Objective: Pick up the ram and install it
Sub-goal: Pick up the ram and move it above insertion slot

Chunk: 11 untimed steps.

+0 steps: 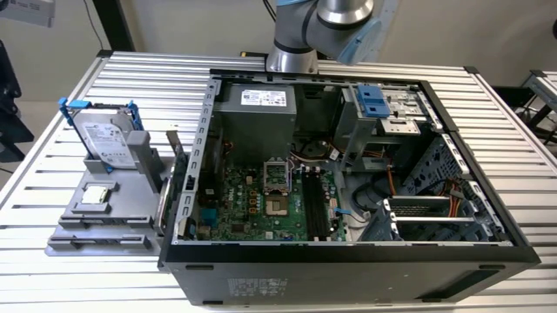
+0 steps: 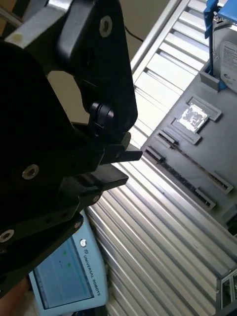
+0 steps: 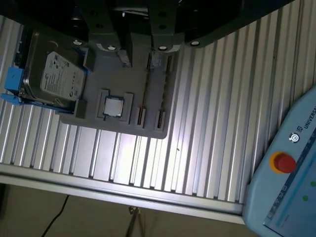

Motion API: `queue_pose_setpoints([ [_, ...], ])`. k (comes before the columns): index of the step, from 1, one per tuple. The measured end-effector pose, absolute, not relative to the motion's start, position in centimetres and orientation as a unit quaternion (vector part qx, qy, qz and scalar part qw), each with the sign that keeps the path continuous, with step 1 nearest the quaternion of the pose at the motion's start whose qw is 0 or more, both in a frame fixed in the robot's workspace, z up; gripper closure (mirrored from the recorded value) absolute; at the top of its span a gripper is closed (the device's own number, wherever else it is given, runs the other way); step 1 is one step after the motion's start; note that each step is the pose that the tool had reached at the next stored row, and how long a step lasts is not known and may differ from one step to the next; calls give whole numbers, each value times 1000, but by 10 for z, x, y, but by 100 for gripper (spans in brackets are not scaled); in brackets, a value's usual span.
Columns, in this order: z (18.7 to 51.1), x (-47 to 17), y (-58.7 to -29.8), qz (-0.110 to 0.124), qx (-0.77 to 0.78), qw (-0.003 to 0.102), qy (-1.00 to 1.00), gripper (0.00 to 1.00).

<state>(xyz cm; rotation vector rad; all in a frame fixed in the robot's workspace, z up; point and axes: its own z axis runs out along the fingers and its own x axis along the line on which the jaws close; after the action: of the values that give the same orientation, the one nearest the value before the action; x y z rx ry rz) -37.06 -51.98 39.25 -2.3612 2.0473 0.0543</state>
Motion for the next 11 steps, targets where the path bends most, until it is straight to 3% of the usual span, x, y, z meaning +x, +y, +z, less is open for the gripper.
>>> queue_pose_setpoints([
  [11, 390, -370, -520, 17, -733, 8, 681, 0],
])
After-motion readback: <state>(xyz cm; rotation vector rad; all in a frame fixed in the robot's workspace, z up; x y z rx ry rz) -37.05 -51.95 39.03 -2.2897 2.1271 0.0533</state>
